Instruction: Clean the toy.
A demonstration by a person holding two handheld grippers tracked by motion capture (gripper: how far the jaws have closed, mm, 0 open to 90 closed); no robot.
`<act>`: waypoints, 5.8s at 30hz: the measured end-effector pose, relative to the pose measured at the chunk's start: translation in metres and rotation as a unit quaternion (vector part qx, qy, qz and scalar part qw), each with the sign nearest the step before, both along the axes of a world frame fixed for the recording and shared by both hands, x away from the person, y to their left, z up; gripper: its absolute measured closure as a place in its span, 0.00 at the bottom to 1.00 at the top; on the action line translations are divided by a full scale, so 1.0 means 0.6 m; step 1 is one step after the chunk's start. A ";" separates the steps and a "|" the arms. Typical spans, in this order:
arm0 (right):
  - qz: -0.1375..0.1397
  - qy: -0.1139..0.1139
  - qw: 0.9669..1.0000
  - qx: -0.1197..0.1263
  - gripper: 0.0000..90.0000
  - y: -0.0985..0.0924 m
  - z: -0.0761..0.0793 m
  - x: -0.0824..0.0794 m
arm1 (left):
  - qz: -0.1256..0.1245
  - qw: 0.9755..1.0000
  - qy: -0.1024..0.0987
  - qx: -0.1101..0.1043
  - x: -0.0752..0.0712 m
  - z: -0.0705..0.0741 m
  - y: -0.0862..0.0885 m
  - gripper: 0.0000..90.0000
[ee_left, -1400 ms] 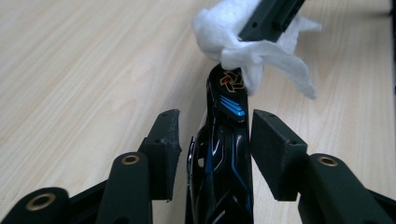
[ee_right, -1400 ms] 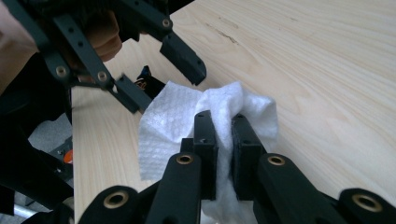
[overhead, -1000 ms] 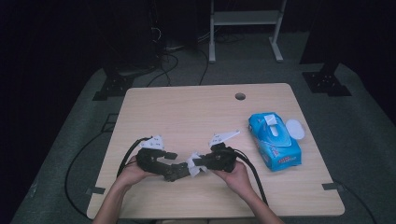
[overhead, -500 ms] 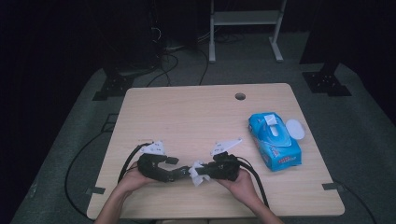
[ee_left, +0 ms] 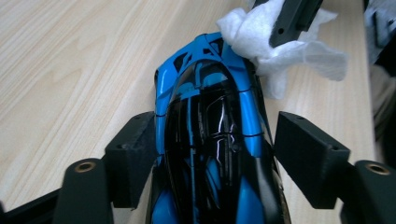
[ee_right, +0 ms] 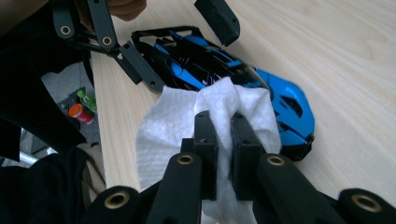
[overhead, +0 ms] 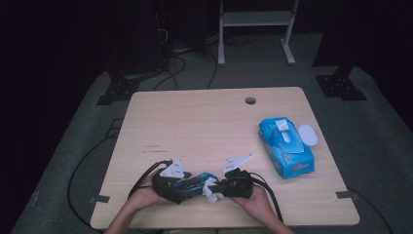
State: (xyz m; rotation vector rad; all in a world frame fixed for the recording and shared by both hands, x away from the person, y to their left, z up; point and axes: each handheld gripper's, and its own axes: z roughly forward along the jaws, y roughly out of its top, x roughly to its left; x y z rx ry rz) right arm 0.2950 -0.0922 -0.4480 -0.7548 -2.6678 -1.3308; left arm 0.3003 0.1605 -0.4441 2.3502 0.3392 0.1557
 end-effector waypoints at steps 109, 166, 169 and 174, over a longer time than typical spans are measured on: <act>-0.082 -0.015 0.996 0.019 0.91 -0.166 0.025 -0.027 | 0.017 0.995 0.016 0.097 0.035 -0.004 -0.063 0.31; -0.176 -0.025 0.982 -0.065 0.50 -0.271 -0.006 -0.013 | 0.064 0.997 0.003 0.031 0.150 0.006 -0.095 0.21; -0.179 -0.024 0.981 -0.074 0.48 -0.276 -0.006 -0.017 | 0.067 0.997 0.001 0.026 0.146 0.007 -0.089 0.21; -0.186 -0.026 0.979 -0.082 0.46 -0.285 -0.006 -0.025 | 0.065 0.998 -0.003 0.026 0.142 0.010 -0.080 0.21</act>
